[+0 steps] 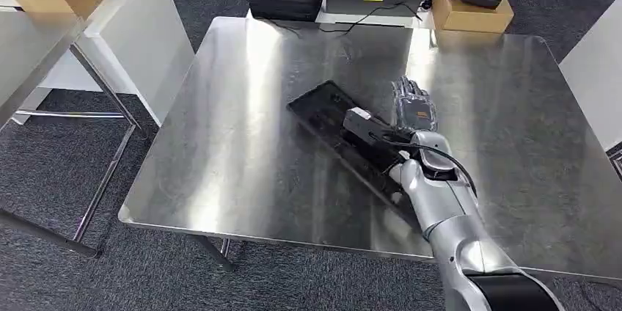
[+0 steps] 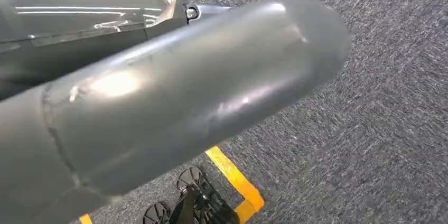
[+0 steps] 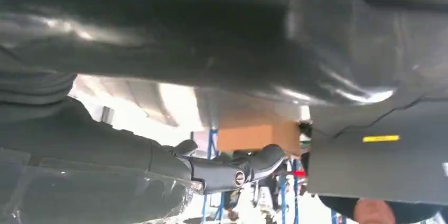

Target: Take the parts from the cabinet and place them on the table.

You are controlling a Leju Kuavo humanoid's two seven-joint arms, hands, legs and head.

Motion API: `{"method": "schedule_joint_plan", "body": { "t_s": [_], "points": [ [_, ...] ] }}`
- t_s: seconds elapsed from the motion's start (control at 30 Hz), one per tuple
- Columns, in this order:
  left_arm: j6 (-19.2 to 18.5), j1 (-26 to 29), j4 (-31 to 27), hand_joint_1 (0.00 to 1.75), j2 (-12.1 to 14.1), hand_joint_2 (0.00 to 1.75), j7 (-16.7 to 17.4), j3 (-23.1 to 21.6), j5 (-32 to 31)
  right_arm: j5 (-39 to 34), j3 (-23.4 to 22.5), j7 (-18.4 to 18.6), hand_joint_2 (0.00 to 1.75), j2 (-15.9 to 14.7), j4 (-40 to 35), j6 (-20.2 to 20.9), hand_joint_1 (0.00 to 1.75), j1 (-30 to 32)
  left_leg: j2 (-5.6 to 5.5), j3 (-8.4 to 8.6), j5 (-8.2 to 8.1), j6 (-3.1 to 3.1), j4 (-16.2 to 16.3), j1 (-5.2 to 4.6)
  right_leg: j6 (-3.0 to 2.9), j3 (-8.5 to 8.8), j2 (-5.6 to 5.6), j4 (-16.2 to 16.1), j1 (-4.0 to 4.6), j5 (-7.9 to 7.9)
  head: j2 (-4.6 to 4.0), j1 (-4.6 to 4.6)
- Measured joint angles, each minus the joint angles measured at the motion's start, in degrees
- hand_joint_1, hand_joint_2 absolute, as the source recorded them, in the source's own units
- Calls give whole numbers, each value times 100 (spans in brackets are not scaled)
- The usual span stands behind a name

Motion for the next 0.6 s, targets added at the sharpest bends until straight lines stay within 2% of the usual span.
{"method": "schedule_joint_plan", "body": {
  "t_s": [0.27,0.6],
  "points": [
    [61,-1,0,0,-20,0,26,0,61,-300,2,-339,0,223,144,477,0,-120,0,-1,-2,-3,0,0,0,-1,0,0,0,0,0,0],
    [68,0,2,0,-29,0,26,2,105,-350,2,-385,0,376,238,435,0,-194,0,-1,-2,-3,0,0,0,0,0,0,0,0,0,0]
  ]
}}
